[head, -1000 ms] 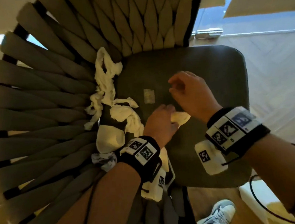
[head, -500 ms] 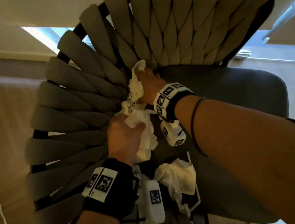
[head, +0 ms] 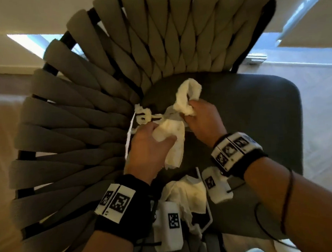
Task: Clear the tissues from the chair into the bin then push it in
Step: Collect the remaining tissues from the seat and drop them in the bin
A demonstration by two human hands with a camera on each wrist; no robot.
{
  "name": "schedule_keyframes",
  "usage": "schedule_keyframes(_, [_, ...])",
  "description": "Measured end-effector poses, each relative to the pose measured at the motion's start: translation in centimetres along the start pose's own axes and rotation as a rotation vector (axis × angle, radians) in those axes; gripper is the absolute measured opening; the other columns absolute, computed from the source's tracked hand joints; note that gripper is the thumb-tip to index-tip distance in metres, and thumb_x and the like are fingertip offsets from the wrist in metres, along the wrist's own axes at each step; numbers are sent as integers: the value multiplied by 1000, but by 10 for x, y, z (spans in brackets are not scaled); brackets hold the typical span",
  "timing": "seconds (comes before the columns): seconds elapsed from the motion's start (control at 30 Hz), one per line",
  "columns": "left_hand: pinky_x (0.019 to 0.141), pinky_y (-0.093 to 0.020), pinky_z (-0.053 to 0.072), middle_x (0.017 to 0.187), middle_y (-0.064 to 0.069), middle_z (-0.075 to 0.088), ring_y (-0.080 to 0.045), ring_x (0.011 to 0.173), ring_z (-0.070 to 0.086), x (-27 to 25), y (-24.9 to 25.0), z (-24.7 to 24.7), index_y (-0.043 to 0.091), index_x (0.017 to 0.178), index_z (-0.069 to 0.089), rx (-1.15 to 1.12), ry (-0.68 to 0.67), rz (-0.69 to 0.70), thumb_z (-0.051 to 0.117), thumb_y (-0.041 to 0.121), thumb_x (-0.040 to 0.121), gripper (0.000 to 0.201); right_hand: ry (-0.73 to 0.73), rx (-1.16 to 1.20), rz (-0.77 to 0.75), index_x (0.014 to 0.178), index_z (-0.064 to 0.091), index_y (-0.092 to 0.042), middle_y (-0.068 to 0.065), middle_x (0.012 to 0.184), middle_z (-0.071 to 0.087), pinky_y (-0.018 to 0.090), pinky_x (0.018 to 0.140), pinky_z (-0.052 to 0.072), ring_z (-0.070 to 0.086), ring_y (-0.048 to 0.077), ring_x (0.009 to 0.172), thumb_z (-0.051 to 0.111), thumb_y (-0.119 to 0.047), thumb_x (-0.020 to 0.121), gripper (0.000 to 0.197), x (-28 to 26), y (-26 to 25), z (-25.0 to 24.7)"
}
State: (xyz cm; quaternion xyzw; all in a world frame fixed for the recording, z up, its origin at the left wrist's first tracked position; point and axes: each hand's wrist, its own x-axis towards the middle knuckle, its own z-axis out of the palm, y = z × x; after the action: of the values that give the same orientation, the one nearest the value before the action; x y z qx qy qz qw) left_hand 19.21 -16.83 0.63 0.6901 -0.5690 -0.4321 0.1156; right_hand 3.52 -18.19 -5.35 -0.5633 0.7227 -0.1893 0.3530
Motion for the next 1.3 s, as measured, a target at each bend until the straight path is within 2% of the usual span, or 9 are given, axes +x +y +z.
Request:
schedule_keyframes(0.23, [76, -20, 47, 98, 15, 55, -4, 92, 57, -61, 90, 100, 27, 110, 55, 73, -463, 150, 71, 38, 79, 37, 310, 168, 254, 86, 62, -20, -7, 80, 58, 8, 59, 38, 56, 0, 69, 67, -20, 85, 5, -183, 97, -82])
schedule_keyframes(0.37, [83, -26, 54, 98, 16, 59, -5, 94, 59, -124, 126, 177, 25, 110, 57, 122, -772, 231, 71, 37, 79, 36, 515, 196, 477, 72, 53, -20, -11, 61, 48, 18, 53, 30, 47, 5, 56, 68, -27, 84, 20, -286, 154, -105])
schedule_keyframes(0.53, [79, -36, 58, 88, 3, 70, -12, 83, 67, -221, 141, 272, 19, 96, 64, 213, -985, 334, 75, 35, 75, 29, 631, 385, 768, 68, 51, -26, 7, 72, 63, 39, 66, 46, 58, 26, 69, 63, -28, 78, 15, -404, 208, -109])
schedule_keyframes(0.77, [72, -30, 55, 88, 0, 69, -14, 78, 67, -364, 109, 390, 18, 98, 63, 377, -1300, 347, 75, 36, 75, 31, 880, 906, 875, 83, 58, -18, -4, 65, 64, 20, 62, 50, 63, -6, 65, 59, -2, 86, 16, -560, 257, -92])
schedule_keyframes(0.87, [75, -34, 56, 91, -2, 68, -18, 85, 67, -406, 87, 431, 17, 98, 62, 402, -1369, 301, 74, 35, 75, 32, 921, 954, 927, 93, 61, -14, -6, 74, 70, 23, 68, 56, 67, 2, 72, 56, -26, 88, 14, -608, 285, -77])
schedule_keyframes(0.93, [78, -35, 57, 94, -2, 68, -18, 88, 67, -422, 73, 456, 18, 100, 62, 424, -1385, 276, 74, 35, 75, 33, 868, 738, 1001, 87, 59, -22, -1, 73, 67, 25, 67, 57, 68, 8, 72, 60, -4, 87, 17, -633, 312, -60])
schedule_keyframes(1.03, [80, -37, 58, 97, -4, 68, -19, 90, 67, -435, 51, 487, 17, 101, 63, 461, -1370, 250, 75, 37, 74, 36, 734, 495, 1097, 77, 53, -27, 5, 74, 64, 43, 66, 55, 65, 27, 72, 68, -4, 81, 28, -650, 336, -51])
schedule_keyframes(1.2, [82, -35, 57, 96, -3, 68, -18, 90, 66, -433, 19, 529, 16, 102, 64, 454, -1267, 195, 74, 32, 76, 32, 548, 620, 1127, 71, 53, -22, -8, 70, 59, 15, 55, 39, 55, 7, 64, 60, -10, 89, 23, -643, 378, -43])
schedule_keyframes(1.3, [85, -41, 56, 99, -7, 69, -22, 92, 66, -417, 1, 555, 14, 103, 65, 451, -1130, 175, 73, 31, 76, 33, 475, 638, 1136, 84, 62, -10, 7, 82, 67, 30, 66, 49, 63, 26, 77, 55, -13, 89, 9, -625, 420, -27])
